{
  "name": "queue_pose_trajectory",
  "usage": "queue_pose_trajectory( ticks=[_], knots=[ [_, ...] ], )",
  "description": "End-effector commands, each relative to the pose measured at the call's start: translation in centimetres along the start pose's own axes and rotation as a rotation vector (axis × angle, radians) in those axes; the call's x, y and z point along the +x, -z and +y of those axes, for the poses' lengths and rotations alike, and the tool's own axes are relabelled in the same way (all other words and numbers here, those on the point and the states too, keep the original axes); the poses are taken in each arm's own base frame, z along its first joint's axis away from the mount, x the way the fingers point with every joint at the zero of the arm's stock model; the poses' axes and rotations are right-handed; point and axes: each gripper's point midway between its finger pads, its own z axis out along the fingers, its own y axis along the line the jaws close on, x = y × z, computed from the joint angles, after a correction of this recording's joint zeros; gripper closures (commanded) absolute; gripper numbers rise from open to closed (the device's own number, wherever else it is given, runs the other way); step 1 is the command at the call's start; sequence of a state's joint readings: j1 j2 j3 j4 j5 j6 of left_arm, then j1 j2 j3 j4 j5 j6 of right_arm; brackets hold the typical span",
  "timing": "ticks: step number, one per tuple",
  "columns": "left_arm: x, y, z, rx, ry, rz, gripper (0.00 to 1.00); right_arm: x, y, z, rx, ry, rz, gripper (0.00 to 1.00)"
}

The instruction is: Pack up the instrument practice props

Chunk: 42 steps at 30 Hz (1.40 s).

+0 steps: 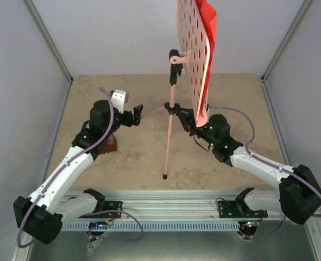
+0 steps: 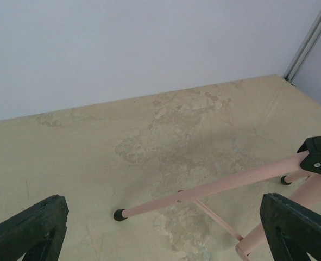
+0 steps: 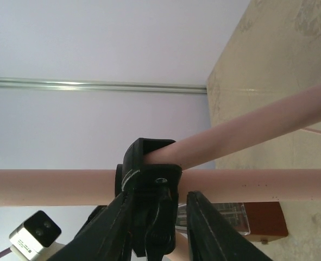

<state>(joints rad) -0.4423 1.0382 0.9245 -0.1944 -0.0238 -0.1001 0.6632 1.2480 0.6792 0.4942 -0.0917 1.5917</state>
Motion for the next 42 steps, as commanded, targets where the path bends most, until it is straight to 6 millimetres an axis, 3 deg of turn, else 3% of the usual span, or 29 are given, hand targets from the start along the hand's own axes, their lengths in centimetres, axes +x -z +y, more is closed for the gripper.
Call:
queue_pose_trajectory(
  ticks=[1,7,12,18,27,29,32,35,38,42],
  knots=[
    [-0.7,0.4,-0.1,0.011,-0.016,-0.030,0.01,0.1,0.3,0.5,-0.019,0.033,0.001,0.76],
    [-0.6,0.3,-0.1,0.008,-0.015,-0.028,0.01,0.5,0.4,-0.8,0.023,0.124,0.015,0.99],
    [-0.6,0.2,-0.1,0.009,-0.017,-0.026,0.01,0.5,0.8,-1.8,0.055,0.375,-0.024,1.00],
    [-0.4,0.2,0.0,0.007,-0.018,-0.022,0.01,-0.4,1.8,-4.3,0.119,0.665,-0.098,1.00],
    [-0.5,0.2,-0.1,0.009,-0.018,-0.023,0.01,-0.4,1.5,-2.4,0.083,0.847,-0.105,0.97],
    [-0.4,0.2,0.0,0.007,-0.018,-0.022,0.01,-0.5,1.4,-2.1,0.090,0.886,-0.102,0.91],
    [-0.5,0.3,-0.1,0.010,-0.018,-0.024,0.01,-0.6,2.0,-2.1,0.098,0.915,-0.104,0.64],
    [-0.6,0.5,-0.2,0.016,-0.016,-0.032,0.01,-0.8,3.7,-1.7,0.082,0.973,-0.134,0.41],
    [-1.1,1.0,-1.0,0.061,-0.015,-0.060,0.01,-1.5,5.9,-0.4,0.046,1.053,-0.176,0.25],
    [-1.5,1.8,-3.5,0.212,-0.025,-0.091,0.01,-2.6,6.8,0.0,-0.018,1.185,-0.112,0.18]
  ],
)
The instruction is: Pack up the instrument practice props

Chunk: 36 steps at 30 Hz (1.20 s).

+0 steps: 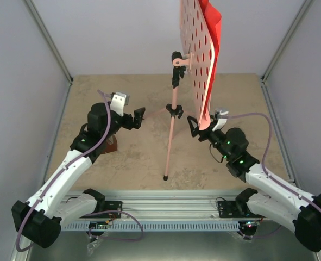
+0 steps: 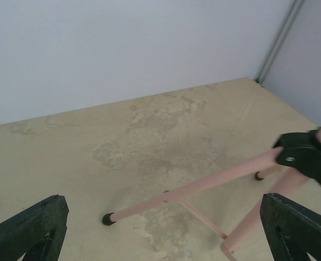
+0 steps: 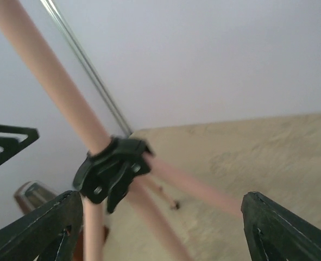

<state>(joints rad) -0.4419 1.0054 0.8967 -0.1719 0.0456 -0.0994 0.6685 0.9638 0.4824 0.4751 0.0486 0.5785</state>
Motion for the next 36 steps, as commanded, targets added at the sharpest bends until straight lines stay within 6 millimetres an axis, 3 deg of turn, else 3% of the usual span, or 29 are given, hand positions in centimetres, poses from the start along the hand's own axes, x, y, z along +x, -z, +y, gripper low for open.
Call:
queue_pose_trajectory(
  ticks=[1,5,8,13,18,28,33,36],
  knots=[
    [-1.5,1.0,-2.6,0.152,-0.027,-0.071,0.01,-0.8,0.4,-0.8,-0.109,0.198,0.033,0.18],
    [-1.0,0.7,-2.7,0.157,-0.040,-0.060,0.01,0.5,-0.3,1.8,-0.401,0.320,0.153,0.17],
    [-0.6,0.5,-2.6,0.158,-0.049,-0.052,0.01,-0.4,-1.2,3.8,-0.521,0.366,0.159,0.17],
    [0.3,-0.4,-2.6,0.161,-0.052,-0.021,0.01,-3.4,-2.4,5.0,-0.579,0.429,0.072,0.20],
    [0.5,-0.7,-2.8,0.173,-0.051,-0.012,0.01,-4.9,-3.3,6.3,-0.670,0.444,0.062,0.23],
    [0.6,-0.8,-2.7,0.168,-0.060,-0.009,0.01,-5.9,-5.6,8.9,-0.886,0.422,0.087,0.34],
    [0.5,-0.8,-2.7,0.170,-0.061,-0.009,0.01,-5.1,-6.1,9.7,-0.949,0.408,0.123,0.44],
    [0.5,-0.8,-2.6,0.166,-0.062,-0.008,0.01,-4.7,-6.4,10.4,-0.975,0.403,0.139,0.56]
  ],
)
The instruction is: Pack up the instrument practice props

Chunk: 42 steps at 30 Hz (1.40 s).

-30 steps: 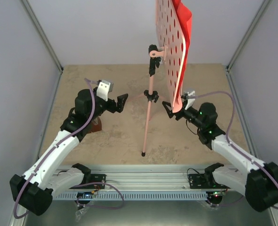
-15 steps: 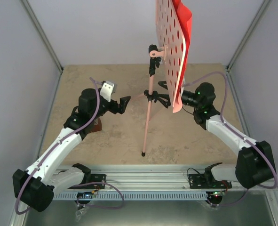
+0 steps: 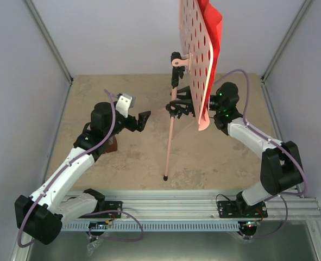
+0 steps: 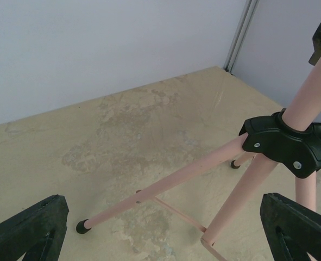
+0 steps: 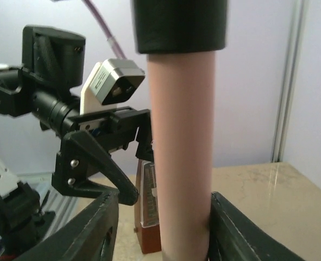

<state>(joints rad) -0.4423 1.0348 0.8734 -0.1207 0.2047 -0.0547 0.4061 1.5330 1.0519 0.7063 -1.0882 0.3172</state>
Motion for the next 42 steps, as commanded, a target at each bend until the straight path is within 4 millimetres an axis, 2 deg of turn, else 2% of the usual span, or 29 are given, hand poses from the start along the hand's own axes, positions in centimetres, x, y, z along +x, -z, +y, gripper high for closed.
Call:
queue_pose_trajectory(
  ticks=[1,6,7,11,13,18,22,25,31,37,42],
  knots=[
    [-0.4,0.0,0.0,0.006,-0.021,-0.020,0.01,-0.5,-1.2,1.3,-0.089,0.020,-0.001,0.62],
    [-0.6,0.2,0.1,-0.004,-0.025,-0.027,0.01,-0.9,-1.1,0.8,-0.036,0.037,-0.005,0.97],
    [-0.6,0.2,0.1,-0.007,-0.025,-0.030,0.01,-1.1,-1.0,0.5,-0.006,0.047,-0.010,0.99],
    [-0.9,0.4,0.5,-0.028,-0.021,-0.036,0.01,-2.3,0.1,-1.4,0.213,0.078,-0.039,0.99],
    [-0.9,0.5,0.6,-0.039,-0.020,-0.036,0.01,-2.7,1.3,-2.6,0.369,0.094,-0.064,0.99],
    [-1.2,0.8,0.6,-0.042,-0.021,-0.052,0.01,-5.0,3.9,-3.7,0.640,0.130,-0.124,0.99],
    [-1.5,1.0,0.6,-0.045,-0.020,-0.061,0.01,-6.4,4.9,-4.0,0.825,0.130,-0.152,0.99],
    [-1.6,1.2,0.8,-0.056,-0.018,-0.067,0.01,-6.4,5.7,-4.7,0.981,0.103,-0.157,0.99],
    [-1.8,1.6,1.6,-0.109,-0.007,-0.075,0.01,-5.8,5.7,-5.2,1.195,0.071,-0.157,1.00],
    [-2.2,2.2,2.8,-0.183,0.007,-0.098,0.01,-5.7,4.8,-5.9,1.331,0.089,-0.117,1.00],
    [-2.5,3.0,3.9,-0.254,0.019,-0.117,0.01,-5.1,5.6,-6.5,1.453,0.087,-0.105,1.00]
  ],
)
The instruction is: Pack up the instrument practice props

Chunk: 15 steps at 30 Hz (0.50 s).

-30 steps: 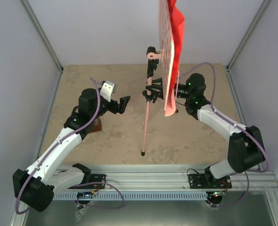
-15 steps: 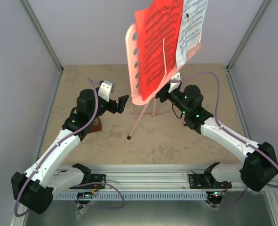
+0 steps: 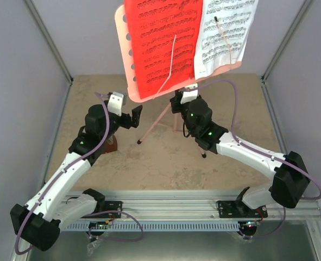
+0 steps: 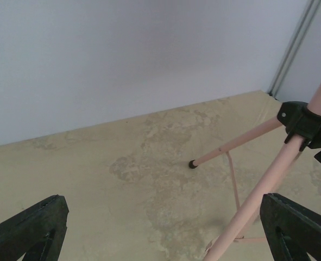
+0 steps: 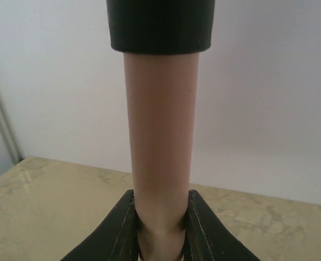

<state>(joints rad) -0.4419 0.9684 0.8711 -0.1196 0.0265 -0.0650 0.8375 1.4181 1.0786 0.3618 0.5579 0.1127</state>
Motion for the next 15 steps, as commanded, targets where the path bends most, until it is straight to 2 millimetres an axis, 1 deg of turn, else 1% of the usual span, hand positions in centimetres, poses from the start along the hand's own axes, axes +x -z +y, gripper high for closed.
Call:
queue_pose_trajectory(
  ticks=[1,4,8,9,13,15],
  knots=[
    [-0.7,0.7,1.7,-0.093,0.018,-0.043,0.01,-4.0,0.6,-3.8,0.252,-0.055,-0.100,1.00],
    [-0.8,1.0,2.2,-0.123,0.022,-0.052,0.01,-3.3,0.5,-3.8,0.283,-0.049,-0.090,1.00],
    [-1.0,1.4,3.2,-0.185,0.030,-0.063,0.01,-2.5,0.2,-3.2,0.256,-0.040,-0.074,0.99],
    [-1.0,1.5,3.6,-0.209,0.033,-0.066,0.01,-2.4,0.2,-3.0,0.240,-0.041,-0.070,0.94],
    [-1.4,2.5,4.8,-0.281,0.041,-0.096,0.01,-2.5,0.6,-2.3,0.170,-0.048,-0.079,0.60],
    [-1.6,2.9,5.0,-0.294,0.042,-0.112,0.01,-2.5,0.9,-1.8,0.129,-0.044,-0.082,0.48]
  ],
)
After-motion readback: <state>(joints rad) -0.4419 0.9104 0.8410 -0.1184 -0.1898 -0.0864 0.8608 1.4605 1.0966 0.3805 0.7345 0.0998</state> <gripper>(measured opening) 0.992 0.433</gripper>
